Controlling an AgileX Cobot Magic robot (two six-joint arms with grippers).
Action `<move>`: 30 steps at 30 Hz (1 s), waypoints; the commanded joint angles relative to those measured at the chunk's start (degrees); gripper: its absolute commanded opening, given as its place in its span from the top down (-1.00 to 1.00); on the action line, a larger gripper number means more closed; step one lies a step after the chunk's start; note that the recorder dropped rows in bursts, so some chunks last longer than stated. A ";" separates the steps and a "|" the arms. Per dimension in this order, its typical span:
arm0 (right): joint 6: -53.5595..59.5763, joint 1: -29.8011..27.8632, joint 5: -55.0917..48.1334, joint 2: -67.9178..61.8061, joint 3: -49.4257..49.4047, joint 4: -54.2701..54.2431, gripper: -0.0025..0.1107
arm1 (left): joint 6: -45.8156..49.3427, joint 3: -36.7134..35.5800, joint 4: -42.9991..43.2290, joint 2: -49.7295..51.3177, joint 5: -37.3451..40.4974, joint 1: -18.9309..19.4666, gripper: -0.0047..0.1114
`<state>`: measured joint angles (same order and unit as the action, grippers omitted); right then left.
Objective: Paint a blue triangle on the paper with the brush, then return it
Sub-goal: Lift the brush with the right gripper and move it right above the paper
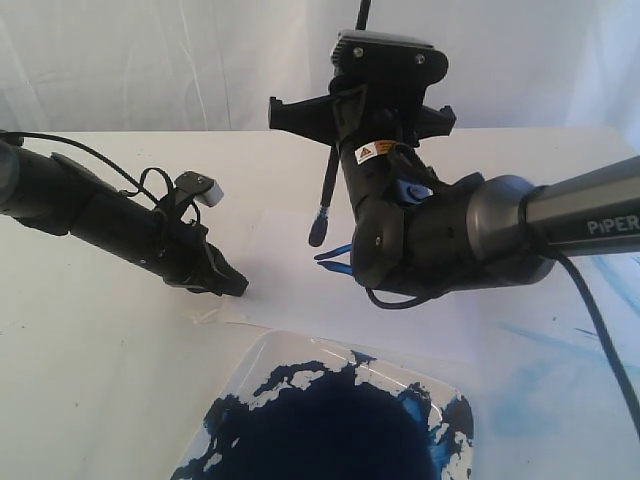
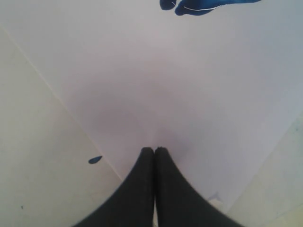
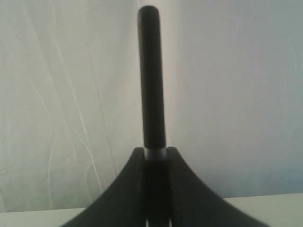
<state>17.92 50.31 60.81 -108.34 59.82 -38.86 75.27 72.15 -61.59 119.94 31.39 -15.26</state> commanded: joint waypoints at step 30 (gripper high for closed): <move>-0.60 -0.09 0.87 -2.56 0.33 -2.42 0.96 | 0.09 -0.46 -0.05 -0.35 0.05 -0.16 0.92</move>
<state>17.56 50.31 61.10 -110.94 59.82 -40.80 75.27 72.15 -61.59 119.94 31.39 -15.26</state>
